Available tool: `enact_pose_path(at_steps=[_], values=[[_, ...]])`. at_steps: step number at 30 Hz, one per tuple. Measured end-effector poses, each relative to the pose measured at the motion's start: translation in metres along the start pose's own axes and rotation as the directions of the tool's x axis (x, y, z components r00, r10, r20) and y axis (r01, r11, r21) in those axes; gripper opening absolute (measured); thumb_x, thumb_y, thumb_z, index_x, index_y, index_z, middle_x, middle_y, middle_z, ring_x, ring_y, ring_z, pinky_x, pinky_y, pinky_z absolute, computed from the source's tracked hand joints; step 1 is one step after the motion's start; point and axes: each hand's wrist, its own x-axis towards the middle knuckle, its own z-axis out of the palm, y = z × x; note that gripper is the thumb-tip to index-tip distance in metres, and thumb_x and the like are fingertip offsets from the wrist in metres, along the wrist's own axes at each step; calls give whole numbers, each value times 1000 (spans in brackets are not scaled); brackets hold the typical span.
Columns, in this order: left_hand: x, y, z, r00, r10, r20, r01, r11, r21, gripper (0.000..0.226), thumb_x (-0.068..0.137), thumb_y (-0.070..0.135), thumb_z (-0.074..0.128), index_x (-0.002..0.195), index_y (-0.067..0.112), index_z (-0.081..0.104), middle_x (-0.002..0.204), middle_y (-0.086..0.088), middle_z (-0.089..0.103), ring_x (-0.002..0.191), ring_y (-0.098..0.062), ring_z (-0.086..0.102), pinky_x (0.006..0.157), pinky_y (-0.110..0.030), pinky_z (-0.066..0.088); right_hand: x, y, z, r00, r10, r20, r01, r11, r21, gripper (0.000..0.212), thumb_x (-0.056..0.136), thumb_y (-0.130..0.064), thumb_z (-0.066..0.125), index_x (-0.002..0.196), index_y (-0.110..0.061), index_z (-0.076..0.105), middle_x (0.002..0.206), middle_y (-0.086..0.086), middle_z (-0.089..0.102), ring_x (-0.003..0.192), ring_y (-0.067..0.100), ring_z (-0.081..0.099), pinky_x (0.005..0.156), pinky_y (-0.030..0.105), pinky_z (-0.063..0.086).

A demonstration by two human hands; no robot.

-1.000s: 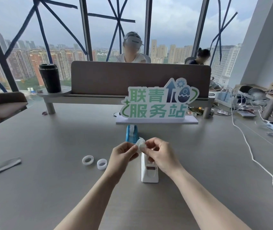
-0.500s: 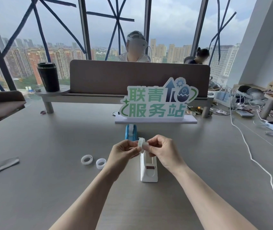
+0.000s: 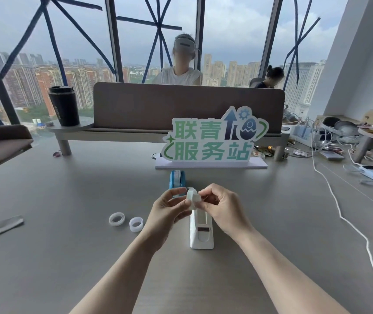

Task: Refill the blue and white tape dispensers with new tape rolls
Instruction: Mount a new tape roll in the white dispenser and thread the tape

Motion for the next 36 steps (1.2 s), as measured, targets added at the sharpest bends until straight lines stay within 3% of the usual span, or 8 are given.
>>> enact_pose_path(at_steps=[3,9,15,19,26,31,36], values=[[-1,1,1,1000,-4,7,3,1000,30,25,84,7,67,108,11,70,104,-12,75,99,-24,68,100,-43,50,1,0,-1,999,46,13,-46,999,-4,14,73,-27,83,77,-21,70,66,-7,68,60,4,58,61,30,55],[-3,-1,3,999,29,-13,-28,997,71,25,83,5,69,107,10,72,106,-14,76,98,-23,71,99,-40,53,4,5,0,991,134,22,-134,990,34,20,70,-30,85,77,-18,71,71,4,72,70,28,69,69,46,60],[-2,-3,6,995,89,-35,-83,986,145,30,84,3,69,114,3,69,108,-17,75,104,-30,70,98,-39,54,5,-9,-6,973,214,82,-225,963,151,22,76,-20,81,83,-1,70,73,12,73,58,17,69,59,26,58],[-1,-3,9,993,109,-55,-100,984,150,30,82,1,71,112,1,70,107,-18,75,105,-32,70,98,-38,54,5,-12,-7,948,300,111,-318,917,241,25,78,-15,79,88,5,67,75,16,71,58,18,67,60,27,59],[-2,-2,9,995,97,-38,-91,987,133,25,81,8,72,105,3,74,104,-16,76,106,-32,70,102,-44,51,6,-5,-5,987,154,51,-156,987,35,15,78,-22,80,78,-13,67,71,6,70,65,22,67,69,46,60],[-4,-1,9,996,80,-31,-76,991,115,31,79,19,72,106,6,74,105,-12,77,107,-28,70,100,-39,52,3,-5,-1,1000,24,16,-23,996,-89,15,76,-26,81,79,-19,68,71,-1,69,64,16,64,64,41,59],[-3,-4,6,999,36,-37,-35,999,14,35,79,20,71,111,5,72,110,-16,75,109,-29,69,103,-43,49,1,-6,0,999,30,20,-29,998,-47,15,75,-23,82,81,-21,69,76,-2,72,70,15,68,69,40,60]])
